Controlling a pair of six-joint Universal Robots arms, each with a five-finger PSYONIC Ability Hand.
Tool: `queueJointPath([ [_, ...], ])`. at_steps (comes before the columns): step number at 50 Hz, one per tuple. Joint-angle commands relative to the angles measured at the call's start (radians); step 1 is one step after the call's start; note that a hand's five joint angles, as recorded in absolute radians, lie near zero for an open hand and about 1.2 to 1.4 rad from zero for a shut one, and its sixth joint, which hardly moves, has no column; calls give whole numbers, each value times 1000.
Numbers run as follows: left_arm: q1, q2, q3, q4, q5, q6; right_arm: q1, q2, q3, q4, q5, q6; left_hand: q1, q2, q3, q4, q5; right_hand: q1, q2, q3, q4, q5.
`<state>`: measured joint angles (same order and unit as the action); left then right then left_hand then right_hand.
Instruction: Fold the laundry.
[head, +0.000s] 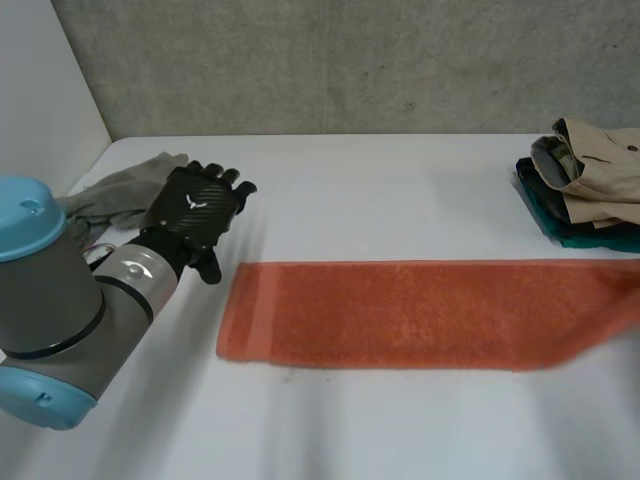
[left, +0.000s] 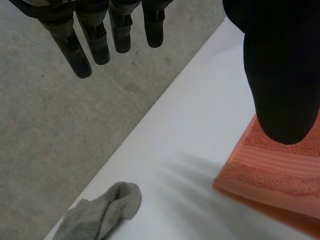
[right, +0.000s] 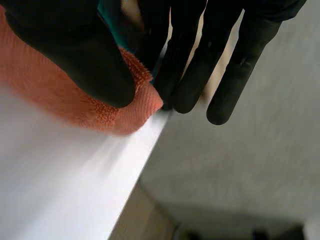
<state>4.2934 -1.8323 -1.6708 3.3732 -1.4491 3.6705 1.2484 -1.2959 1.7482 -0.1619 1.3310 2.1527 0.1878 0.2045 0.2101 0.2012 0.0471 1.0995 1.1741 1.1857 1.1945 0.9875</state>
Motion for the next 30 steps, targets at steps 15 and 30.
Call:
queueJointPath([
  [15, 103, 87, -50, -3, -40, -99, 1152, 343, -295, -350, -139, 167, -12, -29, -35, -26, -46, 297, 222, 211, 202, 234],
  [30, 91, 84, -35, 0, -31, -113, 1105, 313, -286, -233, 83, 289, -13, -30, -36, -27, -47, -870, -945, -957, -965, -933],
])
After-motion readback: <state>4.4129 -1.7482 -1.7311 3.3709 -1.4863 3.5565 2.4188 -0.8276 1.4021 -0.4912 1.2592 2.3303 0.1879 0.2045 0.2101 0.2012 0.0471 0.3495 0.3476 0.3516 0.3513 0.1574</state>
